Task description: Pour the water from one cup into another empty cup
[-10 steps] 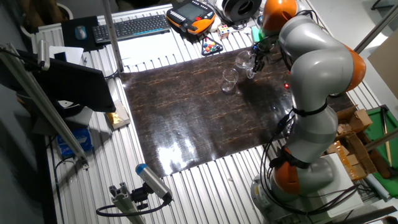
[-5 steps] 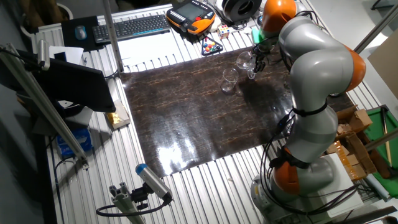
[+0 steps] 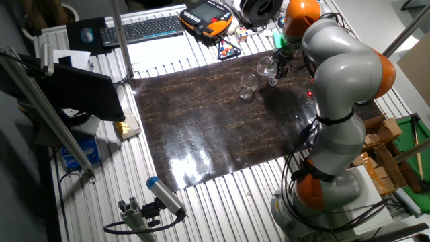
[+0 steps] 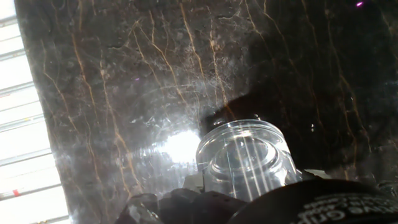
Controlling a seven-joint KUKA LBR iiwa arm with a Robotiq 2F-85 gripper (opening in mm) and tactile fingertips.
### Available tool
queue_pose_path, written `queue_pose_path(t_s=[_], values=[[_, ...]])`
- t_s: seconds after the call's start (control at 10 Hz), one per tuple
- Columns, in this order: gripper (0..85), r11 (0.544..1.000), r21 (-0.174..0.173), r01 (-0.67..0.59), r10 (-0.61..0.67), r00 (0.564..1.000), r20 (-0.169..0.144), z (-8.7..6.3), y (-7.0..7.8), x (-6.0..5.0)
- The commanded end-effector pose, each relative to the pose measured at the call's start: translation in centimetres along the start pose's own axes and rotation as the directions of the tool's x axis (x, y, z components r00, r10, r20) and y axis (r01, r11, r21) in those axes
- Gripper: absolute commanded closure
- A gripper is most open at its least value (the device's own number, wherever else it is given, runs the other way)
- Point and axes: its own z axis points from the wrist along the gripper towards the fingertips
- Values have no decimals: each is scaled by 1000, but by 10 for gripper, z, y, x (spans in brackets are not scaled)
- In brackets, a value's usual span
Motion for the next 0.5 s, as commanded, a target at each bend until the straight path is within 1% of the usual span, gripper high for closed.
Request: queue_pose_path(t_s=[0.0,0.3,0.4], values=[[843,1000,-1,0,0,1000,3,0,0,0],[843,1000,-9,21,-20,999,43,0,0,0],[843,1000,-11,24,-24,999,45,0,0,0]])
